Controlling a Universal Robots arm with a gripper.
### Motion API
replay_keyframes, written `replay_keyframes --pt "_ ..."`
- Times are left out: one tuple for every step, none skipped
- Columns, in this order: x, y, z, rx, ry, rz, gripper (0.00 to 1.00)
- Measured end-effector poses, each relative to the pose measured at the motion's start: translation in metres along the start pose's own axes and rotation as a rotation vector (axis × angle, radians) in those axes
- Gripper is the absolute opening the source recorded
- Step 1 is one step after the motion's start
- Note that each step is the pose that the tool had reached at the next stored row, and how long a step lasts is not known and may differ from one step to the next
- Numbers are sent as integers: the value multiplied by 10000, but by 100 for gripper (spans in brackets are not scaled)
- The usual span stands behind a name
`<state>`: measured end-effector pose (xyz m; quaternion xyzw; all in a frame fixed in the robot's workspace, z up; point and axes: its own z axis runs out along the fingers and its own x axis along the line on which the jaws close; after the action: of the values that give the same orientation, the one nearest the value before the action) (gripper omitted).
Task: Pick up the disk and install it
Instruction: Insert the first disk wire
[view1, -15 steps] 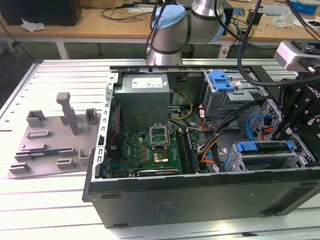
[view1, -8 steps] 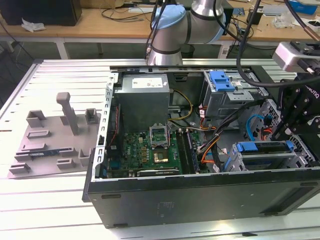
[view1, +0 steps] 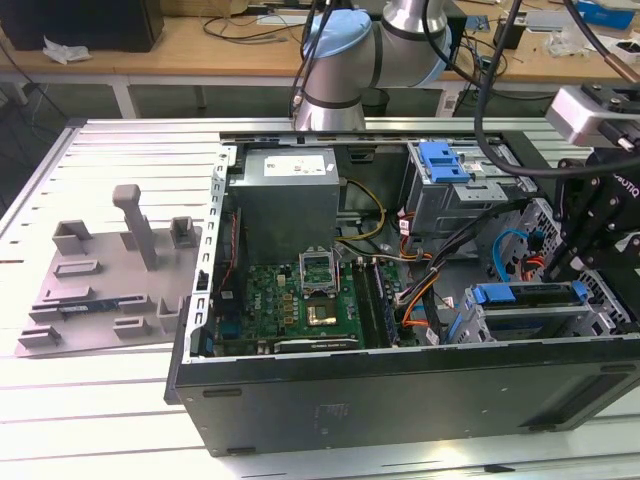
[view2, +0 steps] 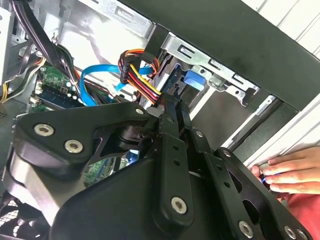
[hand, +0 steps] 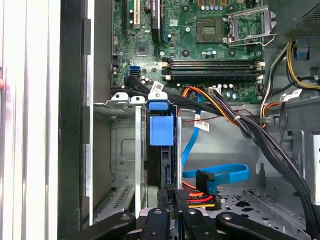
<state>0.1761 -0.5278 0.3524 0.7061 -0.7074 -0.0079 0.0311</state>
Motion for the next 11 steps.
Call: replay_keyframes --pt "0 0 0 1 0 -1 16" --pt "2 0 0 0 0 -2 16" --pt "5 0 4 1 2 -1 16" --pt "5 -1 6 1 1 -2 16" --pt "5 0 7 1 1 -1 16" --pt "5 -1 9 2 1 -1 16" --pt "5 -1 12 2 0 -1 16" --pt "5 -1 15 3 -1 -2 16" --pt "5 -1 18 3 0 -1 16" --pt "5 -1 21 3 0 -1 16" --pt "5 -2 23 4 0 -2 16"
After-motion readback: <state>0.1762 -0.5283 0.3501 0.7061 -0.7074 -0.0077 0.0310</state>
